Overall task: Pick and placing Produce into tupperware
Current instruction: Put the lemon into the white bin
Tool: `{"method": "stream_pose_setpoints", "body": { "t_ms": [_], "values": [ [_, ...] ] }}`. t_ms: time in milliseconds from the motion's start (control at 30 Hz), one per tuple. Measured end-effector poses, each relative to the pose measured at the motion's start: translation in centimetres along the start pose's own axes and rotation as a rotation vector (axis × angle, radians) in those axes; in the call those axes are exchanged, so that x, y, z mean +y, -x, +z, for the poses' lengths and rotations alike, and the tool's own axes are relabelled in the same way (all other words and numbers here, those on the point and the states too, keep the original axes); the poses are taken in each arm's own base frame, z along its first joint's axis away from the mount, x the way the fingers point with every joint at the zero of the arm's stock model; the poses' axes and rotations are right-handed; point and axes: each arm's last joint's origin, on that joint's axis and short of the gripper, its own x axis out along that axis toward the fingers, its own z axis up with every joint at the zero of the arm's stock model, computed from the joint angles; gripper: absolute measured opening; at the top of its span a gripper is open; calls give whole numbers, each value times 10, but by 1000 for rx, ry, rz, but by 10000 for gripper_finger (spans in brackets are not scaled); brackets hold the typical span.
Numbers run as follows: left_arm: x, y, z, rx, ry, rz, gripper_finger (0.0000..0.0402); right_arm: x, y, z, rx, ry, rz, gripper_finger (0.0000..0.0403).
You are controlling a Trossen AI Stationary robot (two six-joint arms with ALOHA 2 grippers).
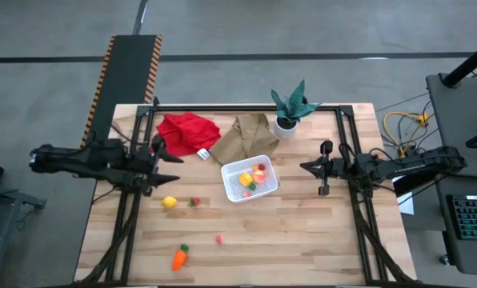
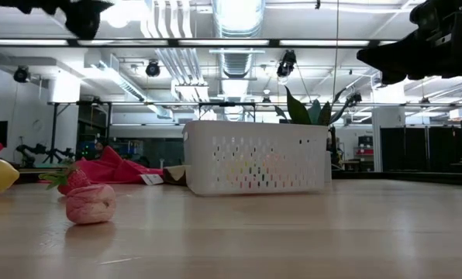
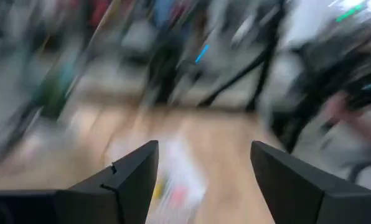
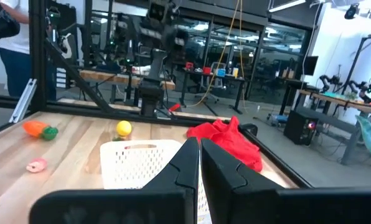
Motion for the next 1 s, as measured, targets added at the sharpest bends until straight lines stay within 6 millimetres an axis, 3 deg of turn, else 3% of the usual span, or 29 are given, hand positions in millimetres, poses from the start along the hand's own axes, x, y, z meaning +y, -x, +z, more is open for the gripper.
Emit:
{"method": "stream_pose_setpoints", "body": {
  "t_ms": [267, 533, 800, 1000],
  "values": [
    [3, 5, 11, 438, 111, 277, 241, 0, 0, 0, 1, -16, 0, 9],
    [-7, -14, 22, 674, 154, 305, 241, 0, 0, 0, 3, -15, -4, 9],
    [-22, -32, -3, 1022, 175, 414, 241, -1, 0, -1, 21, -16, -58, 9],
    [-39, -42, -16, 1078, 249, 476, 241, -2, 0, -2, 25, -15, -75, 9]
  ]
}}
